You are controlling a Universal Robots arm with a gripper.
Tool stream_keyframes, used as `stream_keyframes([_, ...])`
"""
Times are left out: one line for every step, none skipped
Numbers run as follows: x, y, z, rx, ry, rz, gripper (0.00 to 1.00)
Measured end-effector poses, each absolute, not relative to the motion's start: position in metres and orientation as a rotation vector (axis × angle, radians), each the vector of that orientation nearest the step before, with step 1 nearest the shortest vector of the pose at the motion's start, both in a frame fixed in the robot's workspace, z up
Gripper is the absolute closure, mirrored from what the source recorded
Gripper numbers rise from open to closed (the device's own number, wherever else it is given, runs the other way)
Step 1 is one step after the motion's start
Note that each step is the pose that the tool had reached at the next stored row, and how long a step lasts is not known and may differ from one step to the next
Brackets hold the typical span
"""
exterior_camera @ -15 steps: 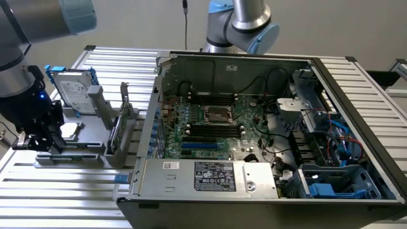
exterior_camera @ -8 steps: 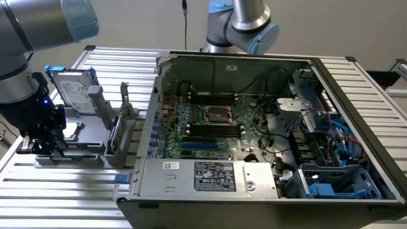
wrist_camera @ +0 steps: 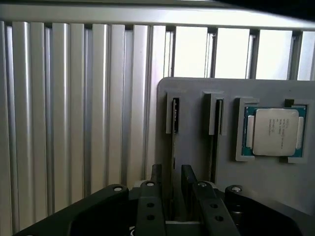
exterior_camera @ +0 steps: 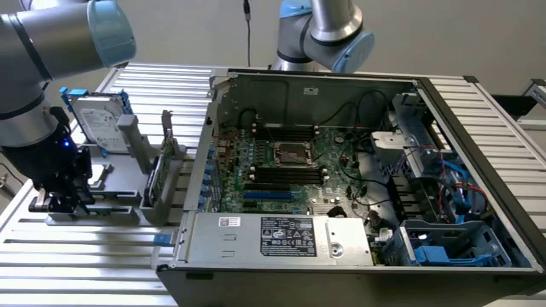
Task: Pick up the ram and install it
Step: 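Pick up the ram and move it above insertion slot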
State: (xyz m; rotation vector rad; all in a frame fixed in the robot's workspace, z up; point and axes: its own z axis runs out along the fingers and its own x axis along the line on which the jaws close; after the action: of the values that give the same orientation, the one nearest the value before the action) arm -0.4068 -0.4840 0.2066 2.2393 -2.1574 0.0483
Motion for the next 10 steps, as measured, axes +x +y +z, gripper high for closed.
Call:
stream_keyframes([-0.407,-0.484,0.205,2.239,-2.157,0.048,0.7])
stream_keyframes([-0.407,-0.484,0.203,2.239,-2.158,0.048,0.7])
stream_keyframes([-0.407,-0.484,0.201,2.239,-2.158,0.048,0.7])
stream_keyframes([-0.407,-0.484,0.199,2.239,-2.158,0.048,0.7])
stream_keyframes([-0.407,-0.484,0.198,2.24,-2.158,0.048,0.7])
stream_keyframes([-0.406,-0.484,0.196,2.241,-2.159,0.046,0.7])
stream_keyframes([-0.406,-0.484,0.195,2.242,-2.16,0.043,0.7])
stream_keyframes([-0.405,-0.484,0.194,2.243,-2.161,0.041,0.7])
stream_keyframes([-0.405,-0.484,0.193,2.244,-2.162,0.038,0.7])
stream_keyframes([-0.404,-0.485,0.193,2.245,-2.163,0.036,0.7])
